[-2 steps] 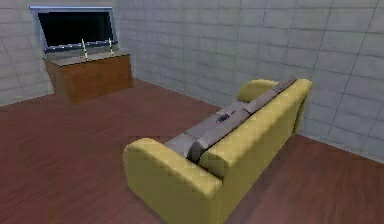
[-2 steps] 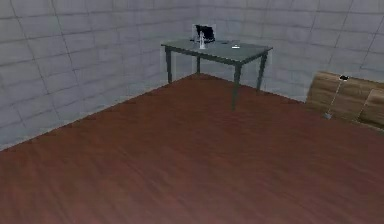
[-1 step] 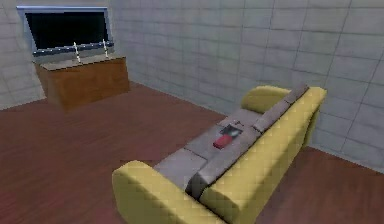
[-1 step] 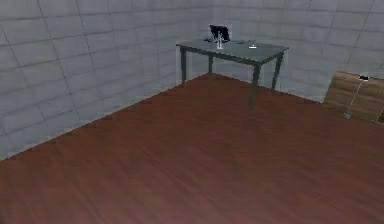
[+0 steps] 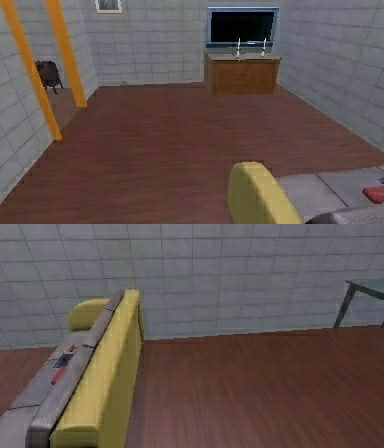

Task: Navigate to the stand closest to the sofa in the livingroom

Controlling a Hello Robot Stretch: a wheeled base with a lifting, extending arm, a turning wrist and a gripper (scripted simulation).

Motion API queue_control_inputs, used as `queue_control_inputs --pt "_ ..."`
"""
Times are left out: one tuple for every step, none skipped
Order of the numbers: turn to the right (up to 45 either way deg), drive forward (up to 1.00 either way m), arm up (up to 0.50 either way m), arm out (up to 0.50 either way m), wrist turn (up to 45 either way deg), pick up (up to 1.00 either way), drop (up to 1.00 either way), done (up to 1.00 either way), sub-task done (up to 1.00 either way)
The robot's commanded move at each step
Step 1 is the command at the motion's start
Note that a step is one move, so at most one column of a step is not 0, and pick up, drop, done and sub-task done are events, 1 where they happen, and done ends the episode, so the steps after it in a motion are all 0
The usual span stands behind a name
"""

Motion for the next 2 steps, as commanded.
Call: queue_control_inputs --pt "0.0 1.0 0.0 0.0 0.0 0.0 0.0 0.0 0.0" --pt "0.0 1.0 0.0 0.0 0.0 0.0 0.0 0.0 0.0"
